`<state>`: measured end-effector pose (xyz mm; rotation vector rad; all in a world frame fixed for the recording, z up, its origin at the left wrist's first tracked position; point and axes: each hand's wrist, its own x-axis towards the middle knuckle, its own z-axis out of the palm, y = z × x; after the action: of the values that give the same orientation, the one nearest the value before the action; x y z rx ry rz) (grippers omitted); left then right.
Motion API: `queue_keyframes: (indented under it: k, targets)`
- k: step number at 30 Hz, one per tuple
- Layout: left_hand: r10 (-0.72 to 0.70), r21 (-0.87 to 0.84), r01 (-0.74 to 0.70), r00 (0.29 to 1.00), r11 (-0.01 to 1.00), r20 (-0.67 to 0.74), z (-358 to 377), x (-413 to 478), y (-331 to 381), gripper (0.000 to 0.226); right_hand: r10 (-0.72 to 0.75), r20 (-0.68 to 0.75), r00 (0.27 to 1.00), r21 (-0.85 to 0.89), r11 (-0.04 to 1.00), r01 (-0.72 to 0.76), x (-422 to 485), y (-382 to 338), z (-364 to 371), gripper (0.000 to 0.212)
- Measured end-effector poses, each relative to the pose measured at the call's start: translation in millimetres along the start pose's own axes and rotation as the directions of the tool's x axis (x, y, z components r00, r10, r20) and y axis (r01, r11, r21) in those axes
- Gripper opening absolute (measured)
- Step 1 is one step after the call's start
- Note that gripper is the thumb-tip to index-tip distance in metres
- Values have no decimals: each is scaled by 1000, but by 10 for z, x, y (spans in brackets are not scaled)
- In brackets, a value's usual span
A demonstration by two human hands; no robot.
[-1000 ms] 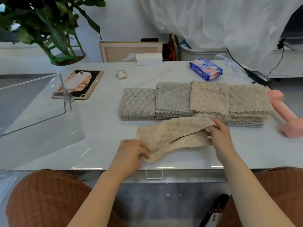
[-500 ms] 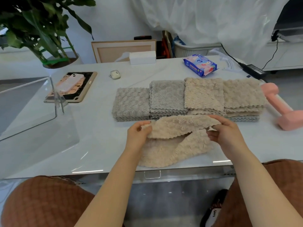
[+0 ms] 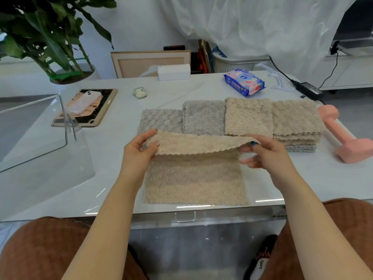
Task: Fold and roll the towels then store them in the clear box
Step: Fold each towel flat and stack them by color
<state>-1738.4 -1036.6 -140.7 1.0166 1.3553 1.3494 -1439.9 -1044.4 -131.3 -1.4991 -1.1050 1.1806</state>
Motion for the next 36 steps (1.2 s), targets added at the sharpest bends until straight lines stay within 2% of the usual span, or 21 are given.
queue_keyframes:
  k: [2, 6, 8, 11, 12, 15, 20, 24, 29, 36]
  targets:
    - [-1, 80, 1, 1000, 997, -4, -93, -21, -100, 33, 27, 125, 992, 64, 997, -35, -16, 78, 17, 39]
    - [-132, 307, 111, 990, 945, 48, -327, -105, -390, 33, 244, 230, 942, -123, 968, -220, -24, 269, -40, 35]
    - [-173, 407, 133, 983, 904, 63, -383, -161, -535, 33, 340, 237, 910, -188, 935, -300, -40, 344, -49, 27]
    - [-204, 466, 146, 976, 872, 76, -401, -208, -650, 33, 367, 152, 918, -195, 921, -336, -89, 398, 22, 12]
    - [-192, 490, 129, 978, 862, 80, -409, -205, -670, 34, 349, 110, 931, -196, 926, -324, -103, 415, 57, 10]
    - [-119, 537, 42, 987, 842, 109, -432, -212, -641, 35, 241, 35, 970, -327, 920, -217, -149, 440, 121, 21]
    - [-70, 519, -28, 983, 854, 169, -509, -260, -589, 37, 219, 124, 968, -548, 828, -118, -274, 424, 137, 19]
    - [-108, 571, -44, 968, 820, 229, -556, -323, -698, 38, 260, 149, 954, -694, 715, -87, -387, 524, 163, 26]
    - [-48, 564, -95, 971, 820, 233, -549, -348, -706, 39, 222, 167, 961, -677, 734, -52, -413, 541, 148, 29]
    - [-115, 656, -105, 952, 748, 283, -541, -417, -672, 44, 303, 222, 927, -663, 744, -84, -433, 550, 133, 22]
